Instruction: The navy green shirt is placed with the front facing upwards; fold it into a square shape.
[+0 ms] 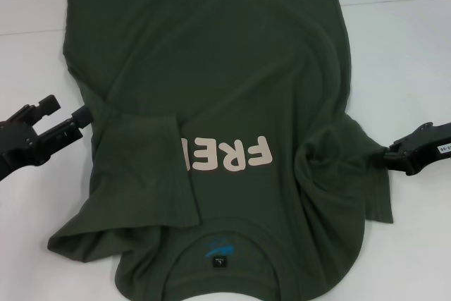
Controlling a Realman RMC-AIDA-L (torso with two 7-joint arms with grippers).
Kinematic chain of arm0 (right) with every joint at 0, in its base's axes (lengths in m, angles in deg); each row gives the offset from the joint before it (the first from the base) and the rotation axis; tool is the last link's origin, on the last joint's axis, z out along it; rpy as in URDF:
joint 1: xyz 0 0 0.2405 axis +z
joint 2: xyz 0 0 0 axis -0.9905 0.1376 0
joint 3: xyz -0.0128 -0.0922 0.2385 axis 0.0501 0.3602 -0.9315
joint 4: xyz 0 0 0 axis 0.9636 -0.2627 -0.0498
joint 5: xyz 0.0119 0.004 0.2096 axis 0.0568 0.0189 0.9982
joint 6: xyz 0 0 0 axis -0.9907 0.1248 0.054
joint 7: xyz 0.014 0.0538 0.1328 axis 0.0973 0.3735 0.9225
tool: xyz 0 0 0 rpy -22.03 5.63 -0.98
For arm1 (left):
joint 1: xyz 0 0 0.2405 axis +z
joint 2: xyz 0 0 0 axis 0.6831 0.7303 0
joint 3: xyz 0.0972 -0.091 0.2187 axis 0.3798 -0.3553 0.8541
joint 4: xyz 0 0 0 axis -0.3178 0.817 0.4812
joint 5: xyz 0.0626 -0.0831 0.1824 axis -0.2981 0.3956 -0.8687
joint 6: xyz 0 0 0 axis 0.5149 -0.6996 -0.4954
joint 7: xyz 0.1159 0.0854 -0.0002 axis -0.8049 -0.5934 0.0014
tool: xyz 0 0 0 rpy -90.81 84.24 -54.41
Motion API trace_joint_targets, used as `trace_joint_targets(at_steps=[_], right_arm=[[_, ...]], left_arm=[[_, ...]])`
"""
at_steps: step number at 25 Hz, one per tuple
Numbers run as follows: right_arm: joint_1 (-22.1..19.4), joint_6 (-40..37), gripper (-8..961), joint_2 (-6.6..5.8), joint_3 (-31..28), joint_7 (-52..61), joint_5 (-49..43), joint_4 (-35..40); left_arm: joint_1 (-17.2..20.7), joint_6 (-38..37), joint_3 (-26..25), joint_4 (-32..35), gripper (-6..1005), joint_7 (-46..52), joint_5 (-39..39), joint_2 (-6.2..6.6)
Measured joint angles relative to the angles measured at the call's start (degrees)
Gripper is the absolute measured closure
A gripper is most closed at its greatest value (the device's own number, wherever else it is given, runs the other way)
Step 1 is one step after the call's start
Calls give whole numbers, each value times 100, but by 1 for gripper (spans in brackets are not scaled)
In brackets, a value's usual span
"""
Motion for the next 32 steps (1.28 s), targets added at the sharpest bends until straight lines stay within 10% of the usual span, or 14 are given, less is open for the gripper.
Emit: trace_joint_targets(at_steps=[14,32], right_arm=[[126,-234,904,-34,-27,116,811,69],[941,-38,904,238,115,639,993,-328]], left_arm=[[-14,45,-17,0,95,14,0,3],[37,-23,-49,121,95,36,-11,16]])
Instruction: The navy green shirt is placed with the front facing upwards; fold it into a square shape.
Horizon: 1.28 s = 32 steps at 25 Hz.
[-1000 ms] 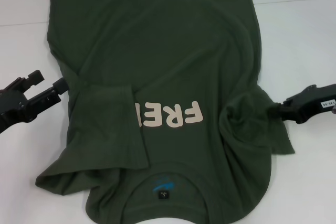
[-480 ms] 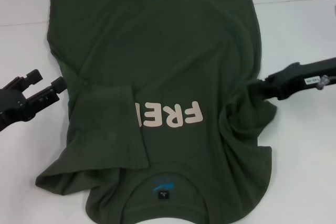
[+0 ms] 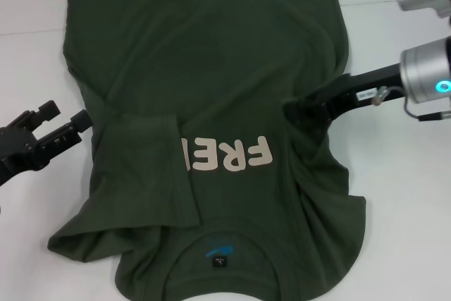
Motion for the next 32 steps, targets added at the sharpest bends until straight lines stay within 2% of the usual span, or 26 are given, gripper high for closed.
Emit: trace_joint_targets(at_steps=[6,20,32], right_arm=[[43,236,903,0,333,35,149,-304],[-222,273,904,-24,282,36,399,-250],[-676,456,903,-37,171,40,427,111]], left_arm=[[-10,-3,14,15,95,29,-32,22],[-24,-20,-13,10,95,53,-34,28],[-13,-28,-28,7,96,53,0,28]])
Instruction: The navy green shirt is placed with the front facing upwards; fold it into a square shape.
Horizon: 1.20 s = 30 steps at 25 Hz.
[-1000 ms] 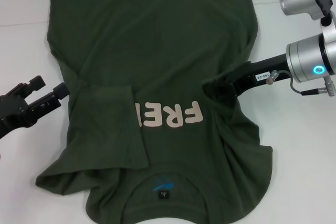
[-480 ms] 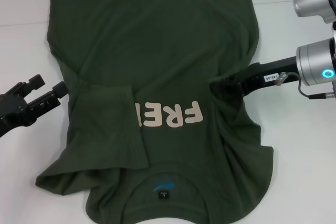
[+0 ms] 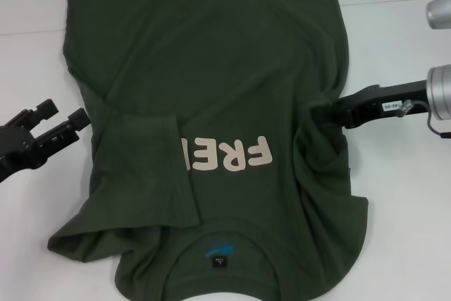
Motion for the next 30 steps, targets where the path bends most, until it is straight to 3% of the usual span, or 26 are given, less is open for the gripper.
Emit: trace_joint_targets(at_steps=[15,25,30], right_arm=[[273,263,901,24,175,-55,-8,-407],[428,753,898,32,644,-122,129,-734],[481,807,726,35,715,-333,482,-836]], left_arm=[[-7,-1,4,14,95,0,3,0],[-12,34,0,13,96,0,-25,0],[-26,43,0,13,95,0,-25,0]])
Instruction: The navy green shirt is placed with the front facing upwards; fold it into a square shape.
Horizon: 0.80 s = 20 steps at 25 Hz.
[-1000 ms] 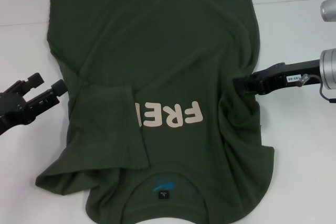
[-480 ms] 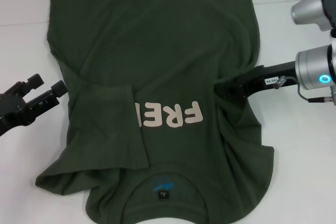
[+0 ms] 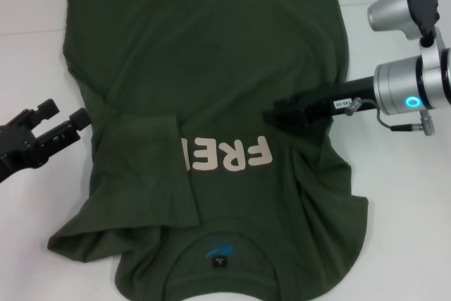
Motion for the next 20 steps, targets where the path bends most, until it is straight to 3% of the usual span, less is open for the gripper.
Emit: trace_joint_targets(at_steps=[3,10,16,20], right_arm=[[-9,1,558,0,7,-109,183,7],[-431,-152,472,-42,-32,-538,968,122],[-1020,-440,384,-72,-276,-494,1033,417],[-1371,-565,307,-172,-606,-358,1016,479]], left_arm=[[-1,1,0,0,95,0,5,0],[29,10,1,-2,95,0,16,7],[58,-15,0,-9,96,0,19,28],[67,-6,0,-1,96,0,1,28]])
